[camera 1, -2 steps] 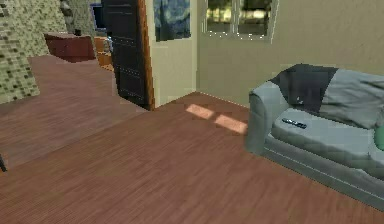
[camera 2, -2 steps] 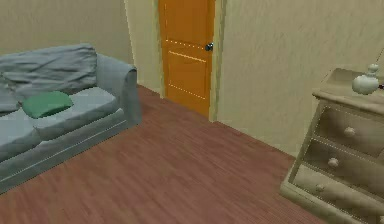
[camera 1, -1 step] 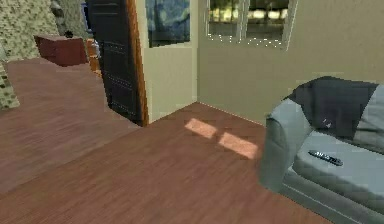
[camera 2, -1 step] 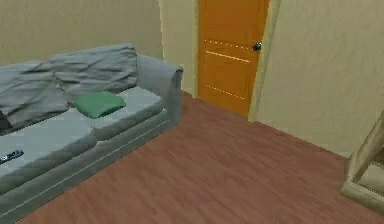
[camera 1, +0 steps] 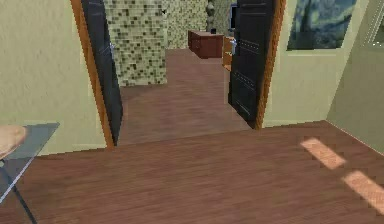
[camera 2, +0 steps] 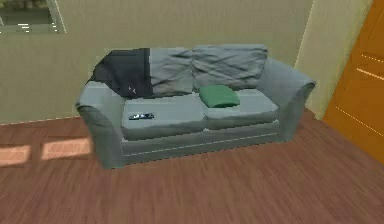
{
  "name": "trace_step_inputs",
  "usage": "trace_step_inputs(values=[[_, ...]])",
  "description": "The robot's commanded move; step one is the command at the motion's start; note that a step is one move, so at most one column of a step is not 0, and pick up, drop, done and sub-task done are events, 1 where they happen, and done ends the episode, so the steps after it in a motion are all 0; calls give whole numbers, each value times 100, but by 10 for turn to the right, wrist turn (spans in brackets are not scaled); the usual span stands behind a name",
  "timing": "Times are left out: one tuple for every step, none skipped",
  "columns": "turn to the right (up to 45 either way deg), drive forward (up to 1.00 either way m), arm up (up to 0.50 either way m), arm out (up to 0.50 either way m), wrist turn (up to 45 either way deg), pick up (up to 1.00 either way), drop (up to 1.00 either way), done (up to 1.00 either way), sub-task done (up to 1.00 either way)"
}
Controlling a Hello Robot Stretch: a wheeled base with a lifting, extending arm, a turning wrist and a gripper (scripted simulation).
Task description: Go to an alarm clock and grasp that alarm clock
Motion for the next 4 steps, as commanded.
trace_step_inputs(values=[[0,100,0,0,0,0,0,0,0],[-30,0,0,0,0,0,0,0,0],[0,100,0,0,0,0,0,0,0],[0,100,0,0,0,0,0,0,0]])
